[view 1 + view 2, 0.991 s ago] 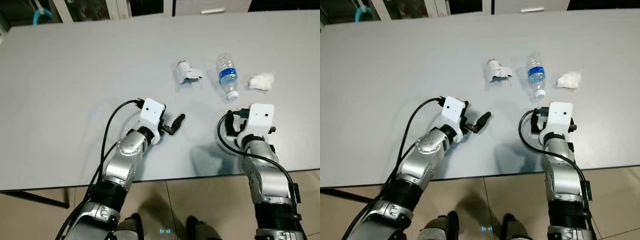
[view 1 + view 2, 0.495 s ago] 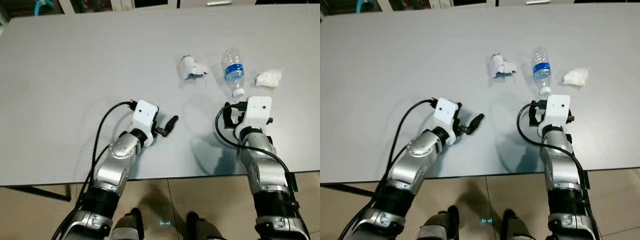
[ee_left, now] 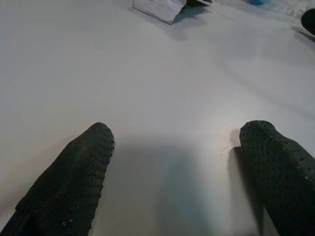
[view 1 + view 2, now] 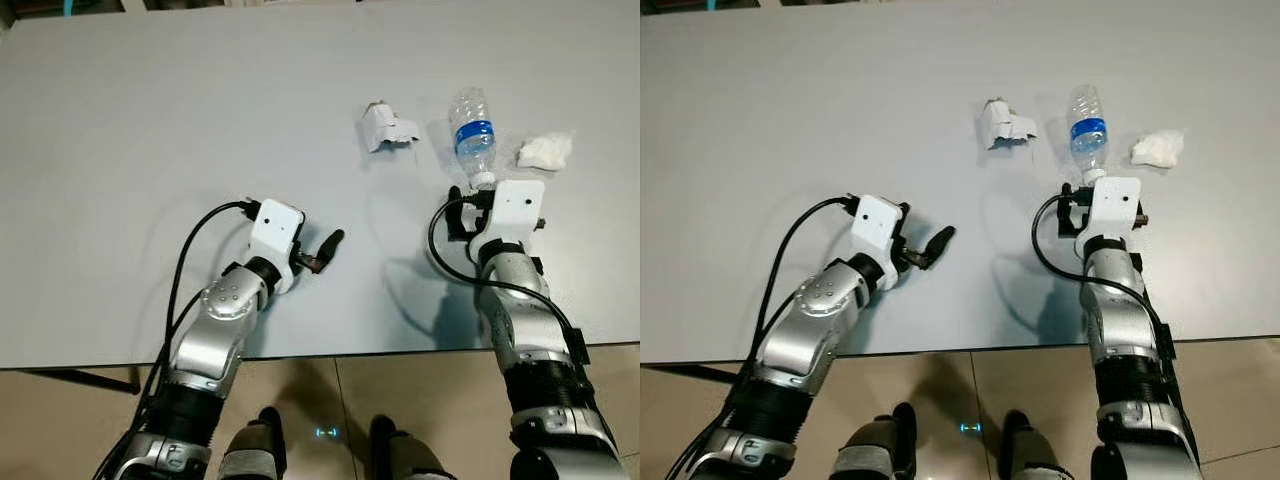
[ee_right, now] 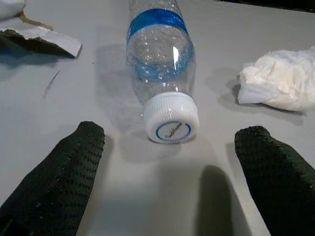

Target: Picking trash to rubbish bin

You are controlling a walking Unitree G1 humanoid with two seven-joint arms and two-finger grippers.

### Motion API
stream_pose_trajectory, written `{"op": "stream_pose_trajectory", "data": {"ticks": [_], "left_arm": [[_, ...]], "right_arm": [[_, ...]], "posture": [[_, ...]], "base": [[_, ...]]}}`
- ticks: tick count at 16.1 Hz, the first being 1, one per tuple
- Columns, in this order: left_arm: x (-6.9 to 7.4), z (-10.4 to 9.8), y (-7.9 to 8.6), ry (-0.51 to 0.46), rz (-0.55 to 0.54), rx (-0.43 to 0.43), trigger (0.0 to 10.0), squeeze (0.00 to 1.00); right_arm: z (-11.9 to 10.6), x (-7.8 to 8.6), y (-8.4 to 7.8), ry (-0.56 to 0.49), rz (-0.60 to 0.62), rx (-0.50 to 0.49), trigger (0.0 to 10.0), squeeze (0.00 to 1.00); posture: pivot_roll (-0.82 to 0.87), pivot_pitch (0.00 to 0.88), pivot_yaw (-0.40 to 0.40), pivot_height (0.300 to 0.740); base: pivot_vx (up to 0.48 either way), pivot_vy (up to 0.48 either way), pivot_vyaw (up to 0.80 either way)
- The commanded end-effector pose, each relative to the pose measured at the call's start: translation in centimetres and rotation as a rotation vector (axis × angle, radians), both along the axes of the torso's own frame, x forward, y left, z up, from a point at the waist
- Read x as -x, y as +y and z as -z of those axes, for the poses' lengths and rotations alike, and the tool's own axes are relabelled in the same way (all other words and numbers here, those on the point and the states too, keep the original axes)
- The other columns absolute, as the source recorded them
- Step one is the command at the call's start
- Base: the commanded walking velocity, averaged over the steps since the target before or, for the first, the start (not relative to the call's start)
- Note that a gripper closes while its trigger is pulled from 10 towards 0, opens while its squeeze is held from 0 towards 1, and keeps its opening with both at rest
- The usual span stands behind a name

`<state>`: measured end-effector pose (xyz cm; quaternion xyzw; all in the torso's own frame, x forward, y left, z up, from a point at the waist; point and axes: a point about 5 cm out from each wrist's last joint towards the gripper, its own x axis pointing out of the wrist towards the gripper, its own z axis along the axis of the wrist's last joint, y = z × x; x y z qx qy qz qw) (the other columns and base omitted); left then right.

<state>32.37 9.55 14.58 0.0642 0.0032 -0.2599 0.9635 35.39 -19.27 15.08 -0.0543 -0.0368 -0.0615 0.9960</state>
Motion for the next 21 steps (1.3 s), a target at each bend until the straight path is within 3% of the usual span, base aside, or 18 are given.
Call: {"op": "stream_pose_trajectory", "data": {"ticks": [1,12,14,15,16,17,21], "left_arm": [[0.4,0.4,0.4,0.018,-0.009,-0.014,10.0,0.00],[1.4,-0.1,2.4,0.022,-0.051,-0.057,10.0,0.00],[1.5,-0.1,2.6,0.023,-0.056,-0.061,10.0,0.00],[1.5,-0.1,2.6,0.024,-0.059,-0.063,10.0,0.00],[1.5,-0.1,2.7,0.026,-0.060,-0.063,10.0,0.00],[1.6,-0.2,2.7,0.027,-0.060,-0.064,10.0,0.00],[1.7,-0.1,2.7,0.035,-0.063,-0.066,10.0,0.00]], "right_arm": [[3.1,0.4,0.1,0.124,-0.012,-0.017,10.0,0.00],[3.8,-0.9,0.3,0.121,-0.022,-0.048,10.0,0.00],[4.2,-0.9,0.4,0.136,-0.016,-0.102,10.0,0.00],[4.4,-0.9,0.4,0.141,-0.020,-0.124,6.2,0.00],[4.6,-0.8,0.5,0.144,-0.021,-0.132,3.6,0.00],[4.6,-0.8,0.5,0.143,-0.022,-0.141,0.0,0.00],[5.1,-0.7,0.4,0.150,-0.022,-0.170,0.0,0.00]], "posture": [[0.32,0.340,0.047,0.740],[0.41,0.370,0.055,0.740],[0.41,0.372,0.055,0.740],[0.42,0.374,0.055,0.740],[0.42,0.374,0.055,0.740],[0.42,0.376,0.055,0.740],[0.42,0.377,0.055,0.740]], "base": [[0.000,0.000,0.00],[0.000,0.000,0.00],[0.000,0.000,0.00],[0.000,0.000,0.00],[0.000,0.000,0.00],[0.000,0.000,0.00],[0.000,0.000,0.00]]}}
